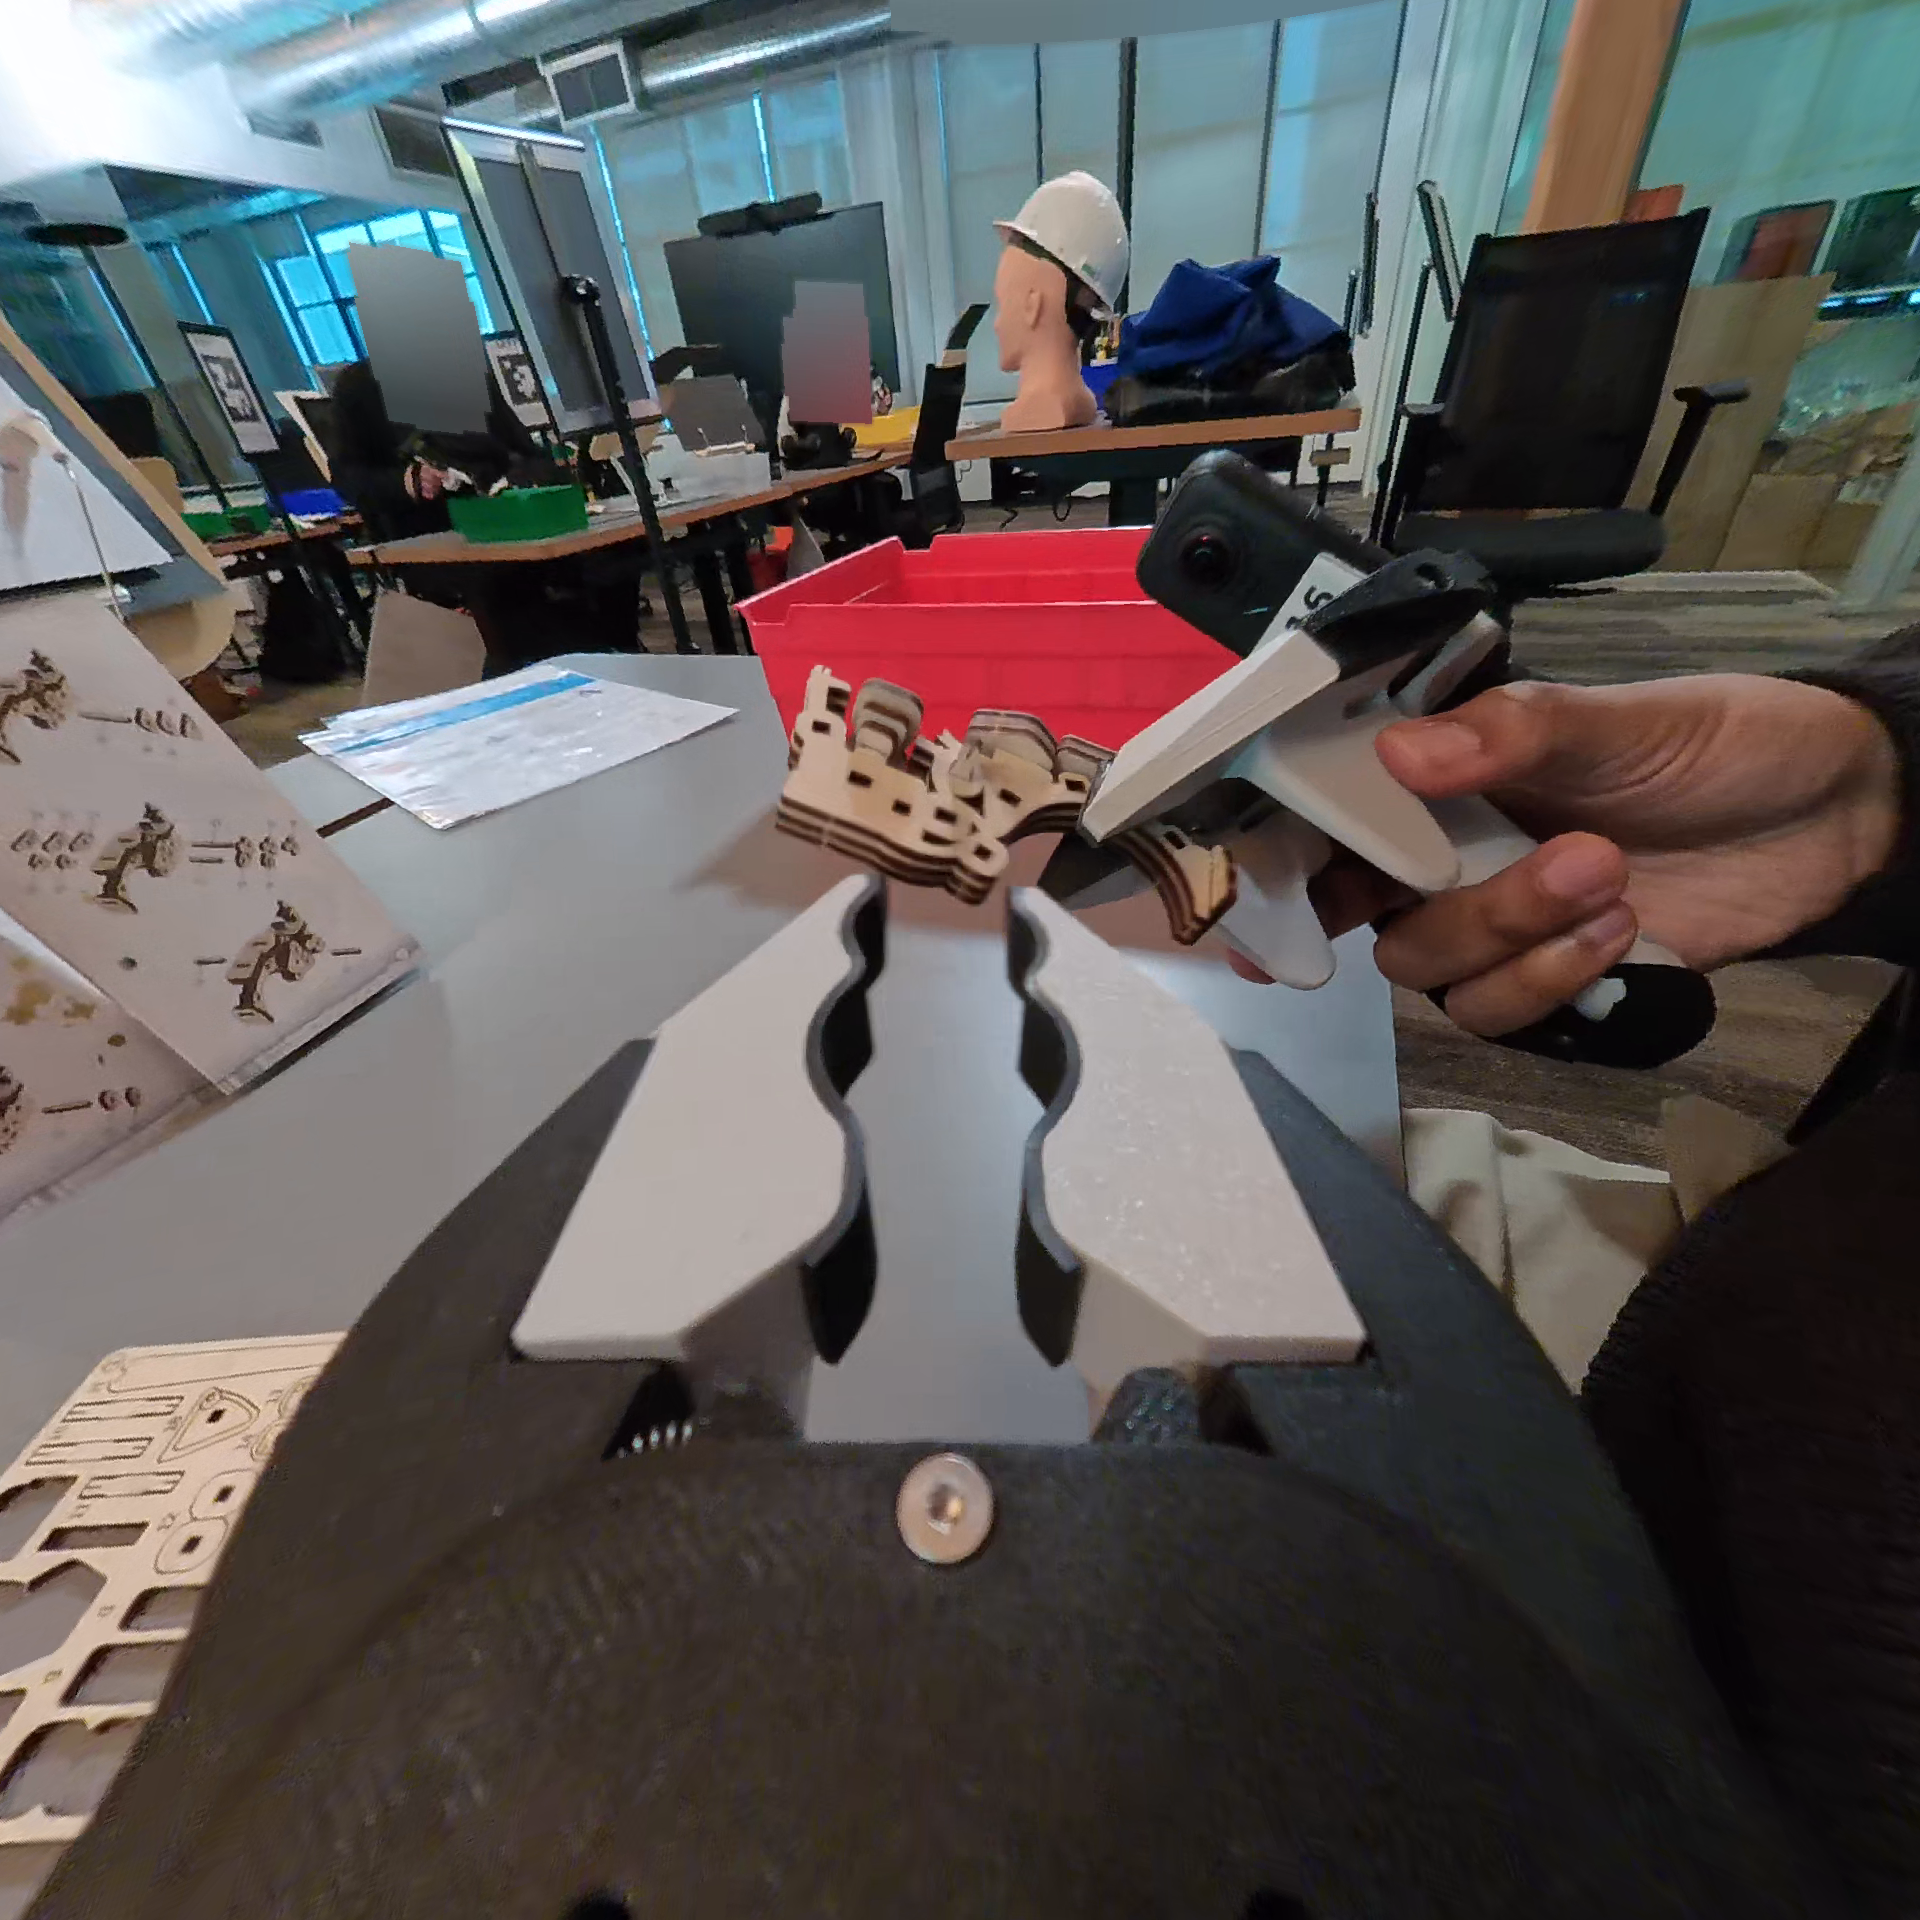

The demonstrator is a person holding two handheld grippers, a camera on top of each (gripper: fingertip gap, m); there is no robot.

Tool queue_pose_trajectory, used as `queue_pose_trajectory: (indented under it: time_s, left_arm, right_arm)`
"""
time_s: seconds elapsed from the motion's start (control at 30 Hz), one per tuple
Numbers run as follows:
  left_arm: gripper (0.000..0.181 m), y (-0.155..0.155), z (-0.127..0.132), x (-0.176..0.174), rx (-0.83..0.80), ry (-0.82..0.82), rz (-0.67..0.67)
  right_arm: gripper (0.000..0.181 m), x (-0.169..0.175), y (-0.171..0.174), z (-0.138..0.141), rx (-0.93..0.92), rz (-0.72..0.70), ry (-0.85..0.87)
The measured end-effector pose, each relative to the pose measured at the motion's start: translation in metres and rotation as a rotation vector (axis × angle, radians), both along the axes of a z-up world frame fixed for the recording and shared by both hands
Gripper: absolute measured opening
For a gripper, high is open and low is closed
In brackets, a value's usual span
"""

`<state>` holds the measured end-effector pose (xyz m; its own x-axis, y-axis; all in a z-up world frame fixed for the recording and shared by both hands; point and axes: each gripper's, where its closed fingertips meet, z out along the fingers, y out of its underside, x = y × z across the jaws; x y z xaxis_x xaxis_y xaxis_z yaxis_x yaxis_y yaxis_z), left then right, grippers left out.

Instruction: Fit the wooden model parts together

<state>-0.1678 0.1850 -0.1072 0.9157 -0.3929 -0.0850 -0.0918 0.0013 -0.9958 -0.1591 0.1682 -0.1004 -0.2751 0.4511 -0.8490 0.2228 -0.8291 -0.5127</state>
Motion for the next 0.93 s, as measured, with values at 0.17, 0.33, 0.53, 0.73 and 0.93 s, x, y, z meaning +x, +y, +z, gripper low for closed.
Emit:
queue_pose_trajectory:
  time_s: [0.17,0.33,0.53,0.73,0.93]
  left_arm:
    - [0.056,0.005,0.001,-0.012,0.0,-0.009,0.069]
    - [0.054,0.001,0.005,-0.007,0.041,0.048,0.044]
    - [0.043,0.0,0.004,-0.005,0.036,0.044,0.019]
    - [0.043,0.001,0.009,-0.02,-0.038,-0.263,-0.039]
    - [0.042,-0.018,0.034,-0.006,-0.131,-0.819,-0.475]
  right_arm:
    - [0.014,0.002,0.001,0.001,-0.004,0.005,0.001]
    - [0.015,0.002,-0.003,-0.004,-0.038,0.038,-0.029]
    - [0.019,0.003,-0.003,-0.003,-0.06,0.063,-0.018]
    - [0.053,0.009,0.008,0.015,-0.05,0.093,0.077]
    - [0.047,0.02,0.021,0.032,0.231,0.071,0.165]
